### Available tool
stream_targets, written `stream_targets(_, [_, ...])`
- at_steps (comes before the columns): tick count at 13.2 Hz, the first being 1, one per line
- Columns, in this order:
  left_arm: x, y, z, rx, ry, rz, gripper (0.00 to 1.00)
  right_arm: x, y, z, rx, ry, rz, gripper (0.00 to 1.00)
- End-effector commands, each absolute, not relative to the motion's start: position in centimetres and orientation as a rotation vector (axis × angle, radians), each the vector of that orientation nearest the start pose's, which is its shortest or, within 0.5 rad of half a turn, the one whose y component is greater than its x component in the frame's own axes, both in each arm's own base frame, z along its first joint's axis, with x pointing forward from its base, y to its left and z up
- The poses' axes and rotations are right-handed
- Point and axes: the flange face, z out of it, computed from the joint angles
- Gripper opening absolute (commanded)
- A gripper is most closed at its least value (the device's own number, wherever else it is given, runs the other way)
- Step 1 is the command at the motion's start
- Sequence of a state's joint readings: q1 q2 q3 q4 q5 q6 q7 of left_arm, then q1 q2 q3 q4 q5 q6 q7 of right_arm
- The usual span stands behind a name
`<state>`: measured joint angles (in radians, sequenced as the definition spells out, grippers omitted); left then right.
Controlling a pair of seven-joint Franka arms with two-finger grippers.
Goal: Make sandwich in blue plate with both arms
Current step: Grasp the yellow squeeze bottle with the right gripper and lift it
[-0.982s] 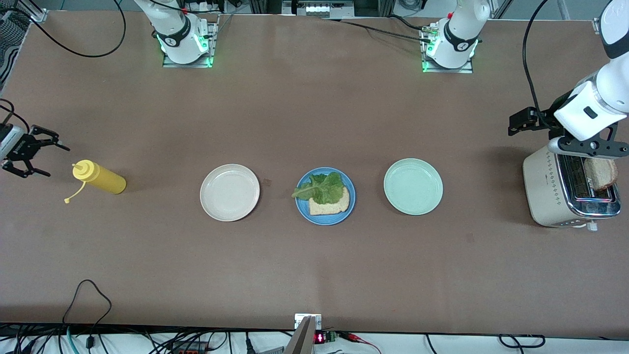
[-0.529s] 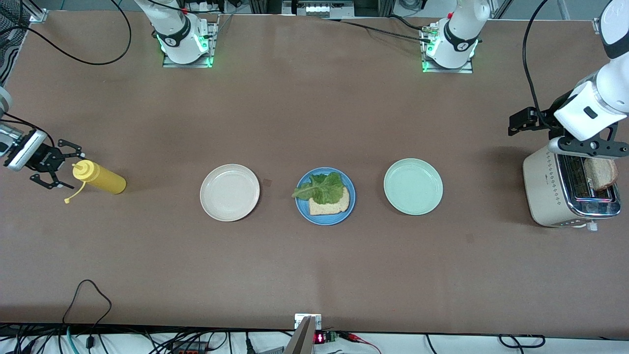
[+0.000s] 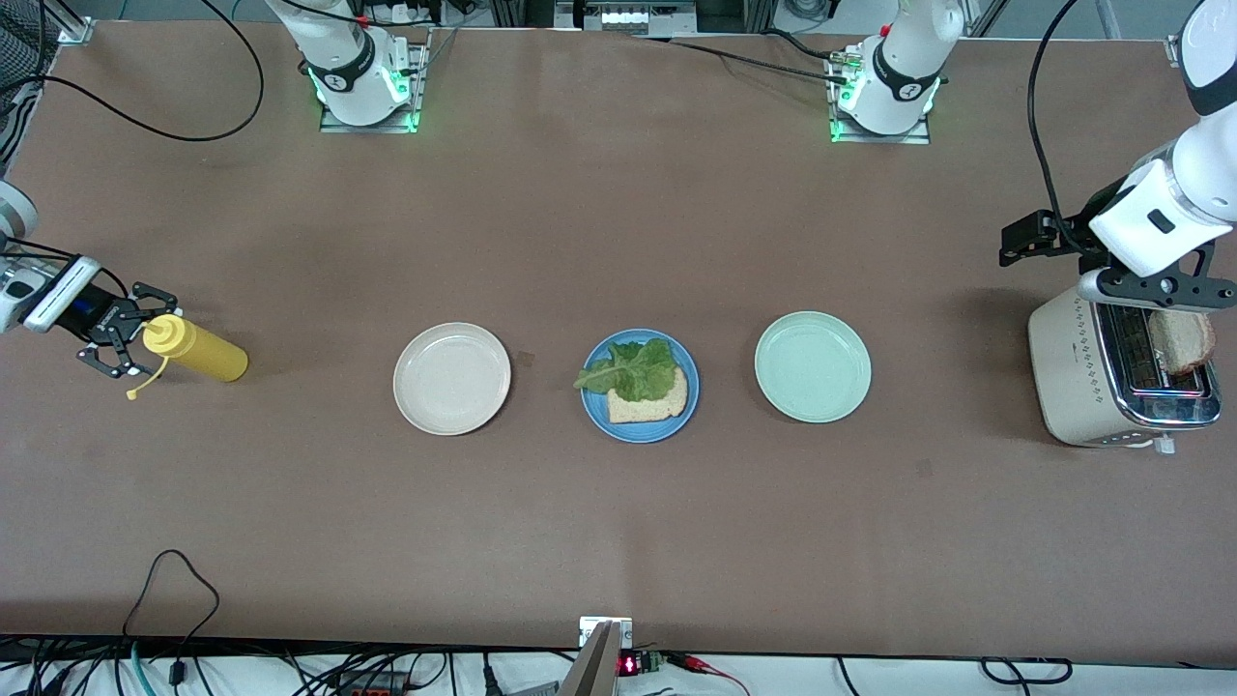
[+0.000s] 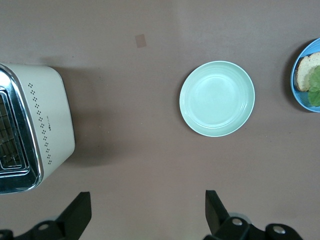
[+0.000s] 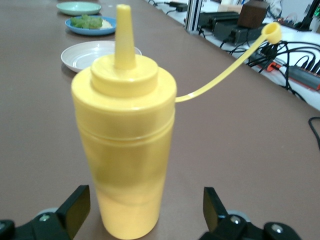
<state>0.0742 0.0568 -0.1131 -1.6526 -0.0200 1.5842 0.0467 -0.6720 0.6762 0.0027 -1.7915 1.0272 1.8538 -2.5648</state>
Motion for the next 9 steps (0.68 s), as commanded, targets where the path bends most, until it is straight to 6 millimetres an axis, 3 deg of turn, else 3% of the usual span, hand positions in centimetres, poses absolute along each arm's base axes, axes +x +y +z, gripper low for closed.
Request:
stream_targets(1, [56.1, -2.3, 56.3, -3.174, 0.119, 0.204, 1.0, 52.2, -32.3, 14.2, -1.859, -1.384, -1.235, 1.0])
stream_targets(5, [56.1, -2.3, 56.4, -3.173, 0.119, 0.214, 1.0, 52.8, -30.8, 13.0, -1.825, -1.37, -1.237, 1.0])
stream_targets(9, [56.2, -3.0, 56.7, -3.17, 0.105, 0.205, 1.0, 54.0, -26.9, 11.6, -1.752, -1.349, -1.231, 1.0])
